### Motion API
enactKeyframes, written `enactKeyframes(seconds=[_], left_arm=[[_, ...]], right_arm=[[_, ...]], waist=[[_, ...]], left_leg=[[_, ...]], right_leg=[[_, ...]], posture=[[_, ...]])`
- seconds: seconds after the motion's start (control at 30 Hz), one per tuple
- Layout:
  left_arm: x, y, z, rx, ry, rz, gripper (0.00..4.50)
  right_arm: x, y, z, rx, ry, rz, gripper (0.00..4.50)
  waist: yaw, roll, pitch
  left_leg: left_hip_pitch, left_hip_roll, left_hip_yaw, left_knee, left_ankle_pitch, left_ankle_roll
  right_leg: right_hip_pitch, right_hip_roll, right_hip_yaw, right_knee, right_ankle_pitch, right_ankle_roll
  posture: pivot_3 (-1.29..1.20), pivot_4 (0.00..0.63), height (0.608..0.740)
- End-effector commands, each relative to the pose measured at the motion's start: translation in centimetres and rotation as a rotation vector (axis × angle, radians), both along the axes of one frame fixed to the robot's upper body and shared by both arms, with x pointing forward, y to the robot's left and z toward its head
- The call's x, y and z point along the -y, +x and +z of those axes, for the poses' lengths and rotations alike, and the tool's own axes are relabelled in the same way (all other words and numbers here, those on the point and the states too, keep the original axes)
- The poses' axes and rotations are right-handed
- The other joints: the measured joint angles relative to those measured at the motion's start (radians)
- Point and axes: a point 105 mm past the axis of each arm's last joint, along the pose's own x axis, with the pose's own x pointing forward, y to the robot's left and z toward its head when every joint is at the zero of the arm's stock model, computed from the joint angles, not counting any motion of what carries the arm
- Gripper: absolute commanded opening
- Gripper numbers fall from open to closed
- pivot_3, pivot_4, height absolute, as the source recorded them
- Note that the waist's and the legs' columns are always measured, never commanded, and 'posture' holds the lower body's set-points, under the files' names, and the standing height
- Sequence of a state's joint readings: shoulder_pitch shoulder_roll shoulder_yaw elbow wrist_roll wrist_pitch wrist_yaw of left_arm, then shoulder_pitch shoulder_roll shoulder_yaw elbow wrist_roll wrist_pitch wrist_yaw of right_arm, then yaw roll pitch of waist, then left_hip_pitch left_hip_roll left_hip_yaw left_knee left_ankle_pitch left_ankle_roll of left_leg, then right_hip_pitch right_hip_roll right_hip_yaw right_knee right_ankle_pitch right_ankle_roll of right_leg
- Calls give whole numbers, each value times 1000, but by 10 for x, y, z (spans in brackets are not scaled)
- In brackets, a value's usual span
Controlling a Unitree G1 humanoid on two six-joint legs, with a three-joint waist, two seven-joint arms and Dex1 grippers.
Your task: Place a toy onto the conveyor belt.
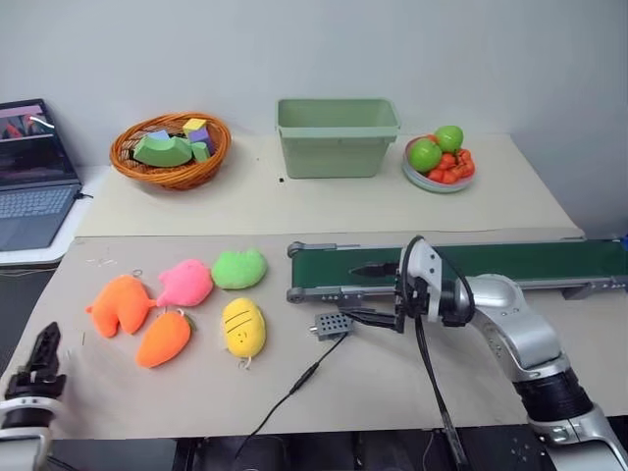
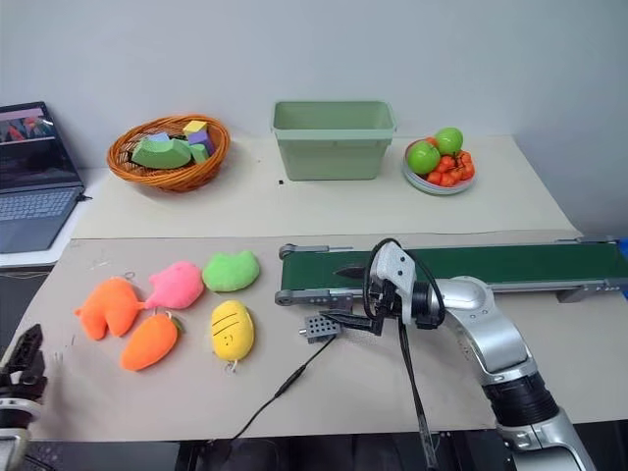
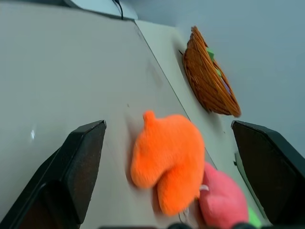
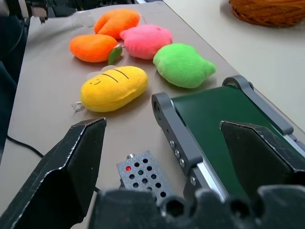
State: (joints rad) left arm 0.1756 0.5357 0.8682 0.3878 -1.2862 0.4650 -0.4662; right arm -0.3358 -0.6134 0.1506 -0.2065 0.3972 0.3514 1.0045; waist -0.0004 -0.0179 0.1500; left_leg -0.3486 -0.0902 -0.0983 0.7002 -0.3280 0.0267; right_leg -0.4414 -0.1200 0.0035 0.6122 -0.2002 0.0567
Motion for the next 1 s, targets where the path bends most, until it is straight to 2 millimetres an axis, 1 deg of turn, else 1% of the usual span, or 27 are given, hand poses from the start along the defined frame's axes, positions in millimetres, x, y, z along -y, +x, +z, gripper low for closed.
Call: enactKeyframes(seconds=[0.03, 0.13, 0.27, 0.33, 0.43, 0.53, 0.7, 0.73, 0.9, 1.0], left_arm=[[-17, 2, 5, -60, 86, -39, 4500], [-19, 15, 3, -93, 112, -95, 4500], [-10, 36, -8, -117, 110, -170, 4500], [-3, 46, -16, -128, 98, -198, 4500], [8, 59, -35, -168, 75, -214, 4500], [18, 68, -47, -192, 64, -238, 4500], [51, 90, -59, -194, 35, -355, 4500], [56, 93, -60, -192, 31, -374, 4500], [95, 106, -68, -181, 11, -511, 4500], [106, 111, -67, -166, 5, -542, 4500]], right_arm=[[0, -3, 17, 53, 31, -6, 4492], [0, -3, 18, 53, 37, -8, 4492], [0, -4, 19, 53, 43, -13, 4492], [0, -4, 20, 55, 46, -17, 4492], [0, -3, 22, 57, 51, -24, 4492], [1, -3, 22, 60, 50, -27, 4492], [2, -3, 25, 66, 52, -37, 4492], [2, -3, 25, 66, 52, -38, 4492], [1, -4, 26, 68, 61, -42, 4492], [1, -4, 26, 68, 63, -44, 4492]], waist=[[-4, 0, 0], [-5, 0, 0], [-5, 0, 0], [-6, 0, 0], [-8, 0, -1], [-8, 3, -3], [15, 12, -8], [20, 13, -8], [32, 15, -10], [39, 18, -11]], left_leg=[[0, 0, 0, 0, 0, 0], [1, 0, 0, 0, 0, 0], [1, 0, 0, 0, 0, 0], [1, 0, 0, 0, 0, 0], [1, 0, 0, 0, 0, 0], [1, -1, 0, 0, 0, -1], [2, -2, 0, 0, 1, -1], [2, -3, 0, 0, 1, -1], [2, -5, -1, 1, 1, 0], [2, -5, -1, 1, 1, 0]], right_leg=[[0, 0, 0, 0, 0, 0], [0, 0, 0, 1, 0, 0], [1, 0, 0, 1, 0, 0], [0, 0, 0, 1, 0, 0], [0, 0, -1, 2, 0, 0], [0, -1, 0, 3, 0, 0], [0, -3, -1, 4, 0, 0], [0, -3, -1, 4, 0, 0], [2, -6, -1, 5, 0, 0], [2, -6, -1, 5, 0, 0]], posture=[[0, 150, 728], [0, 150, 728], [0, 150, 728], [0, 150, 728], [0, 150, 728], [0, 150, 728], [0, 150, 728], [0, 150, 728], [0, 150, 728], [0, 150, 728]])
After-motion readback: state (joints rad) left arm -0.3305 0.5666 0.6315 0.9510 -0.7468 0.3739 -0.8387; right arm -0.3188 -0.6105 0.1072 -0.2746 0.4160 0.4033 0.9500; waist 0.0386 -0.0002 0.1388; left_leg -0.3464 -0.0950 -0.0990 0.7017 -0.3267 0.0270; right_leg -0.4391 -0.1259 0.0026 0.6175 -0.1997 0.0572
